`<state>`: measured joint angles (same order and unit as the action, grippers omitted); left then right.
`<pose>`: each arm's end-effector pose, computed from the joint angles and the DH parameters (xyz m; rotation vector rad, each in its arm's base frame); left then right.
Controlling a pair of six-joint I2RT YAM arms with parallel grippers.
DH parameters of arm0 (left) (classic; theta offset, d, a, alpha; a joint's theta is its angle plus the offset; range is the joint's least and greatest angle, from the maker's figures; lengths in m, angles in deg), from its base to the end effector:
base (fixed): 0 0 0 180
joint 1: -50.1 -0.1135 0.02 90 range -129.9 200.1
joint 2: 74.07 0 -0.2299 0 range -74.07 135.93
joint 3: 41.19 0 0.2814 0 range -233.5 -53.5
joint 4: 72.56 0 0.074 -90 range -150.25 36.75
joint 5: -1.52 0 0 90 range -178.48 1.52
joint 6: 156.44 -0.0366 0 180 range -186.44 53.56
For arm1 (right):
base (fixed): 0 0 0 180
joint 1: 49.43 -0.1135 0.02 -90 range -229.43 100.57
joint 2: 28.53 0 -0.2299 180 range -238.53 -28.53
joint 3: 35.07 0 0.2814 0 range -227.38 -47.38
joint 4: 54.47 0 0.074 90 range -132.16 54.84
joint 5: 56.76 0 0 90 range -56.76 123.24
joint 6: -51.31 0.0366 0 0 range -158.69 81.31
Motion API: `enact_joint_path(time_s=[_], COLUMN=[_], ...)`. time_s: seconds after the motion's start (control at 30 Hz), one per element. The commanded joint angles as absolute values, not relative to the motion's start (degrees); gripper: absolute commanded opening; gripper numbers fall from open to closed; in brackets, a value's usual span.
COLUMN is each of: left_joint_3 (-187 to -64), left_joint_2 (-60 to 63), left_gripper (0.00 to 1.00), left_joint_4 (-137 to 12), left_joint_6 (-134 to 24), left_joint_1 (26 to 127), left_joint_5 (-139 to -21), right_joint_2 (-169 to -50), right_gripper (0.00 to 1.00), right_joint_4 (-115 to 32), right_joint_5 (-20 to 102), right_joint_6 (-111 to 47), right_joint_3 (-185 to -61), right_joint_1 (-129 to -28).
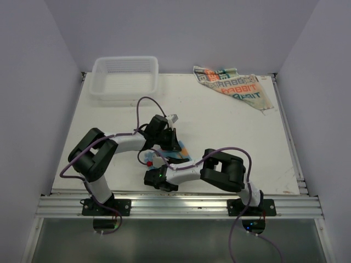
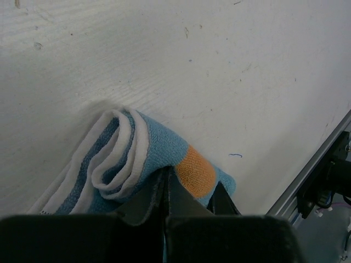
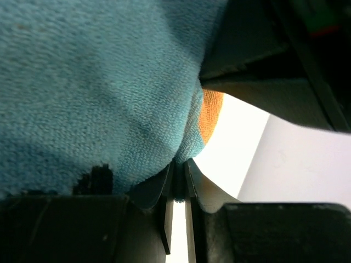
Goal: Roll the towels
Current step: Roll the towel
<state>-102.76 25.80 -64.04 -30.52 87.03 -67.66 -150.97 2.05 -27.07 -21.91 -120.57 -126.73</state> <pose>0.2754 -0.2233 0.0867 0.2093 2.5665 -0.9831 0.1107 0.3468 0.0464 -1.1623 1.9142 -0.9360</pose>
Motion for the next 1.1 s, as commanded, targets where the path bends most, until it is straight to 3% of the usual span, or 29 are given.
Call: enact_joint_path(time_s=[0.0, 0.23, 0.7, 1.07], left_joint_3=[-101.58, -101.58, -101.4, -100.35], left_joint_2=[27.7, 28.14, 29.11, 27.53], left_gripper=[0.0, 0.0, 0.0, 0.0], left_joint_4=[-64.82, -65.08, -65.52, -64.73], left_joint_6=[-31.81, -30.85, -29.7, -29.18], left_joint_1=[85.7, 85.61, 85.44, 85.44], left_joint_5=[-70.38, -71.25, -70.99, -72.48], right_joint_2=[-147.28, -140.6, -124.0, -111.51], right_gripper=[0.18, 0.3, 0.34, 0.42], right_joint_4=[-11.04, -15.26, -24.49, -25.02], right_joint_5=[-18.08, -19.85, -12.29, -8.69], right_joint_6=[-14.7, -13.02, -13.55, -8.37], right_joint_3=[-117.17, -112.16, -100.91, -96.34], right_joint_1=[-126.69, -126.69, -127.31, -126.95])
